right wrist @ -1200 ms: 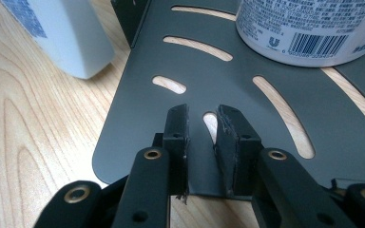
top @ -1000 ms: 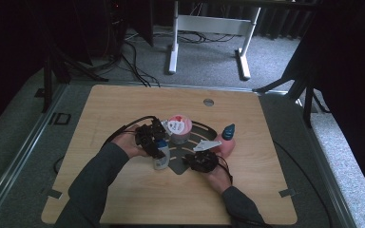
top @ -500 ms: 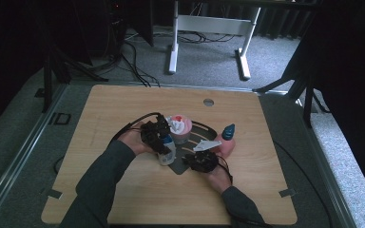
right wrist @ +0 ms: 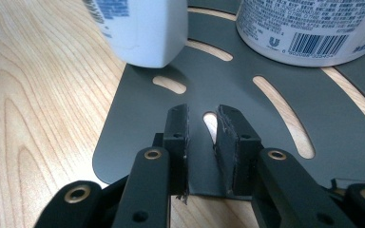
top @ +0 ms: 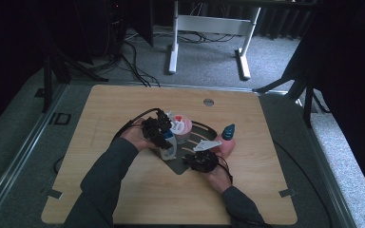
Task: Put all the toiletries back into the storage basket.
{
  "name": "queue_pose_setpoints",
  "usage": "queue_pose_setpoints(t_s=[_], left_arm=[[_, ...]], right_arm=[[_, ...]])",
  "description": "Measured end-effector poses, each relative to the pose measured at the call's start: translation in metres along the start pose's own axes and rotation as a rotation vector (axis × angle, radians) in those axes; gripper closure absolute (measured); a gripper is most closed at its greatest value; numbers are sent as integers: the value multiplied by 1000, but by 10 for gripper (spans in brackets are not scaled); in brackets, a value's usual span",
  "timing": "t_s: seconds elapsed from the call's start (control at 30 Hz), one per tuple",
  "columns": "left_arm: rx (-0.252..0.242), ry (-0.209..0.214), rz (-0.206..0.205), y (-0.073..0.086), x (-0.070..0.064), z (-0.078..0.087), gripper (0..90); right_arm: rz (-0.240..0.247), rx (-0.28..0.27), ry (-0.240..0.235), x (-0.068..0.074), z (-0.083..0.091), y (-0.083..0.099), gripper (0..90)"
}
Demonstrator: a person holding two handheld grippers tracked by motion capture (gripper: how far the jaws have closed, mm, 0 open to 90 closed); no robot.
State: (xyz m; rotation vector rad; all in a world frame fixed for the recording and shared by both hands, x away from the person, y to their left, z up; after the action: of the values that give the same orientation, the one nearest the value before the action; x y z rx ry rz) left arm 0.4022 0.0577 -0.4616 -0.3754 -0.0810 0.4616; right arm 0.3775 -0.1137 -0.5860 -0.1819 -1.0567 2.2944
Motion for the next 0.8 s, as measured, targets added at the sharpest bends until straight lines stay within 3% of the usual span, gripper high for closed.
queue_pose_setpoints(t_s=[0.8], left_arm=[[4, -44, 93, 5, 26, -3, 552]], right_arm=[[1, 0, -1, 0, 0, 0, 746]])
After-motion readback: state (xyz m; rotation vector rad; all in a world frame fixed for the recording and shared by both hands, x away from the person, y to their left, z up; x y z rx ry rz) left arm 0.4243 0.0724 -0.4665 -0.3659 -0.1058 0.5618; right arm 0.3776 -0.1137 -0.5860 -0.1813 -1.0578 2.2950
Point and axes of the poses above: each handheld gripper's, and its own axes: z roughly backward along the jaws, y roughly out of its underside, x roughly to its left, the point moved 4 cm from there along -z, roughly forward along the jaws, and after that the axes turned 2 degrees about x, right-handed, at the moved point
